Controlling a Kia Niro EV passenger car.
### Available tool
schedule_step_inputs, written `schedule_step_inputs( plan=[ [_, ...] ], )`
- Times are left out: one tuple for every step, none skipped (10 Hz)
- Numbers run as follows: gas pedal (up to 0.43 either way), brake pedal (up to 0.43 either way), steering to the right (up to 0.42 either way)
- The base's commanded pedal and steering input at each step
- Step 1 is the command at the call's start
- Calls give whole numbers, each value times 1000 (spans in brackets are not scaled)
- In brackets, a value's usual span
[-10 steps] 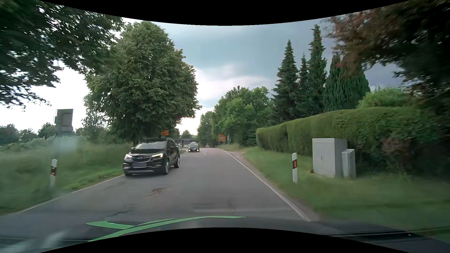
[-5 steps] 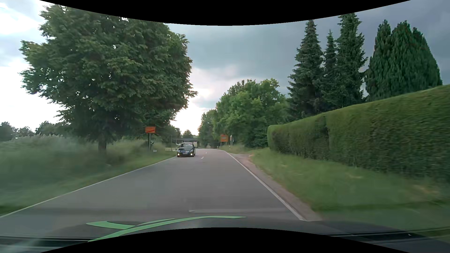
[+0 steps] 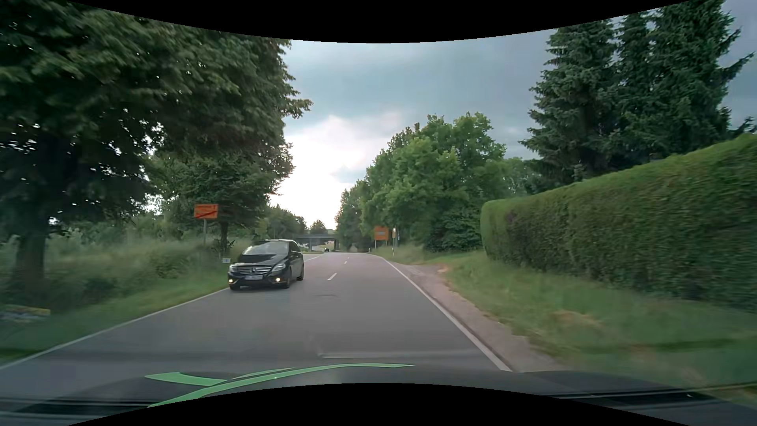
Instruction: Follow the waypoints while adhering to traffic rules and regulations
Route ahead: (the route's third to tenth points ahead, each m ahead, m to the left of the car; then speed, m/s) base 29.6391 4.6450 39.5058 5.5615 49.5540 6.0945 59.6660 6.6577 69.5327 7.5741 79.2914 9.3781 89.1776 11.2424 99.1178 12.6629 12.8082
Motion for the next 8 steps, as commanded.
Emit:
schedule_step_inputs(
  plan=[
    [130, 0, -8],
    [130, 0, -8],
    [138, 0, -8],
    [138, 0, -8],
    [138, 0, -8],
    [150, 0, -8],
    [150, 0, -8],
    [157, 0, -8]
  ],
)
